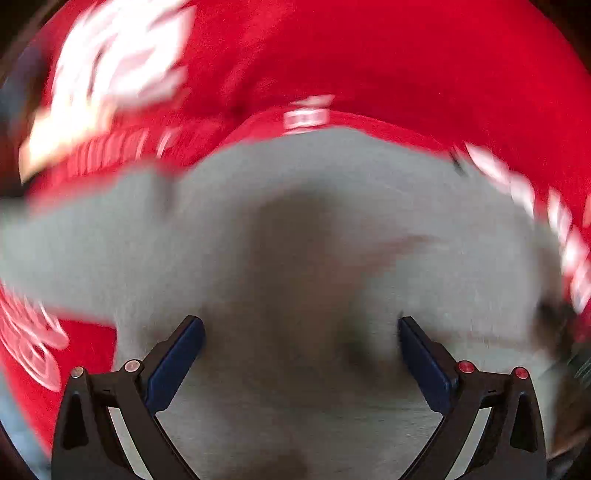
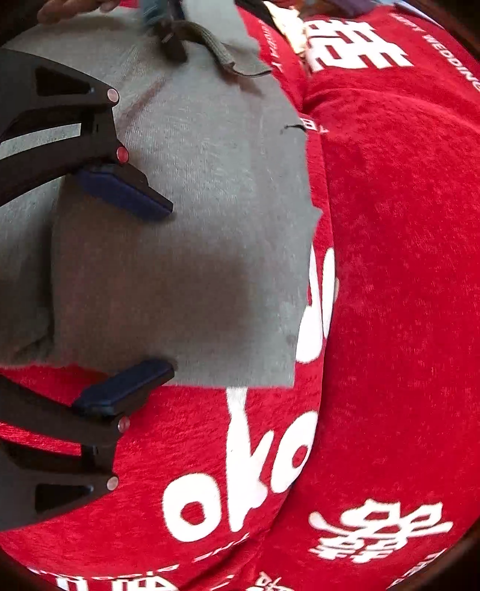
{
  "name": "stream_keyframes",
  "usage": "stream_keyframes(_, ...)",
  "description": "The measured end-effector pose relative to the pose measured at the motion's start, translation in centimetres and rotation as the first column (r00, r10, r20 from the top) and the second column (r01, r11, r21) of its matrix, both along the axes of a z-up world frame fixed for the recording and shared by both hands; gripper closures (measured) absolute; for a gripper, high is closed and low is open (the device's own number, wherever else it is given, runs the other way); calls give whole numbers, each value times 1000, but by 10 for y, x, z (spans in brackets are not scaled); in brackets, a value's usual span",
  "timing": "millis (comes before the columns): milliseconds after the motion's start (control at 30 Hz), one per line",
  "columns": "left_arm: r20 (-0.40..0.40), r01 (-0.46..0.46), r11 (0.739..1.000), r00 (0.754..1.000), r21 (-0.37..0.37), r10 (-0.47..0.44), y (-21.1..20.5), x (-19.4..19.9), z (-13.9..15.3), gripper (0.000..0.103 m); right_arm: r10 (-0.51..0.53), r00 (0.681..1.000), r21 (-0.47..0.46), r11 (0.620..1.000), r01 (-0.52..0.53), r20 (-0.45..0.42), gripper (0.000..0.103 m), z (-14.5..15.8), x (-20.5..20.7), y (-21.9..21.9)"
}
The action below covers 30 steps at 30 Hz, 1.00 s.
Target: Fold small clothes
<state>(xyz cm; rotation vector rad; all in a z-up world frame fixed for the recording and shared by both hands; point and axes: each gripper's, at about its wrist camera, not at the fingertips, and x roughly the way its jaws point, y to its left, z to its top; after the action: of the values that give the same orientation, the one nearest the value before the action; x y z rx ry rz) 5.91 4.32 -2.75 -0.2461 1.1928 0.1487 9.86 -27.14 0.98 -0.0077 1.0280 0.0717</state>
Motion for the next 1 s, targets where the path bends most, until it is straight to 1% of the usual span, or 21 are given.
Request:
stream_keyframes(33,-14,-75,997,997,-9,75,20,-4,0,0,0,1000,-10,1000,0,6,19,-1,-1,0)
stream_keyframes(67,-18,-135,989,991,-56,134,41,-11,3,0,0,1000,-13,1000,1,13,19,-2,-2,0)
stream_keyframes(133,-1,-219,976,976,-5,219,61,-24,10,0,-33,999,-19,999,34,8,10,-4,-1,-3)
stream_keyframes(200,28,-238,969,971,66,237,68,-34,19,0,-62,998,25,998,62,-11,9,-8,0,-10)
stream_keyframes(233,37,-231,971,973,63,229,67,-36,23,0,-65,998,30,997,65,-11,8,-6,0,-11)
stream_keyframes(300,48,-198,980,979,28,196,59,-35,29,0,-94,996,-20,995,94,3,9,1,-7,-9)
stream_keyframes(400,98,-118,993,988,-2,118,31,-28,39,0,-82,994,-27,996,84,74,9,22,-26,-2)
stream_keyframes(467,115,22,1000,993,-20,-19,-6,-15,37,0,-32,996,-9,999,33,89,9,32,-33,9)
stream_keyframes(500,108,81,996,991,-31,-77,-18,-5,33,0,11,996,-15,1000,-10,85,9,34,-33,19)
stream_keyframes(567,45,120,993,992,14,-120,-36,7,14,0,83,995,-40,996,-81,59,9,29,-33,35)
stream_keyframes(600,14,122,992,992,26,-123,-39,10,7,0,119,993,-55,992,-117,23,9,22,-31,40)
stream_keyframes(633,-5,122,991,993,56,-122,-37,13,-1,0,117,993,-78,990,-117,-6,9,13,-29,40)
stream_keyframes(667,22,124,989,992,80,-127,-34,12,0,0,87,996,-112,990,-90,-31,8,5,-27,34)
stream_keyframes(700,31,120,988,992,95,-123,-27,10,1,0,40,999,-79,996,-42,-34,8,1,-26,15)
stream_keyframes(733,18,104,990,994,91,-106,-15,8,0,0,-50,997,1,999,50,-51,8,1,-25,-13)
stream_keyframes(767,14,82,994,996,67,-83,0,4,3,0,-136,988,11,990,137,-67,8,2,-26,-34)
stream_keyframes(800,18,55,996,998,65,-56,13,0,6,0,-242,969,7,970,242,-56,8,10,-33,-63)
stream_keyframes(833,27,25,997,999,76,-27,24,-7,10,0,-282,959,-2,959,282,-31,9,16,-40,-75)
stream_keyframes(867,43,-4,996,999,86,1,35,-15,14,0,-340,940,-60,938,340,16,9,29,-51,-88)
stream_keyframes(933,46,-20,997,999,70,16,43,-27,16,0,-332,941,-84,938,336,63,9,44,-66,-91)
stream_keyframes(1000,43,-2,999,999,39,0,35,-36,13,0,-224,973,-58,972,228,56,9,51,-78,-68)
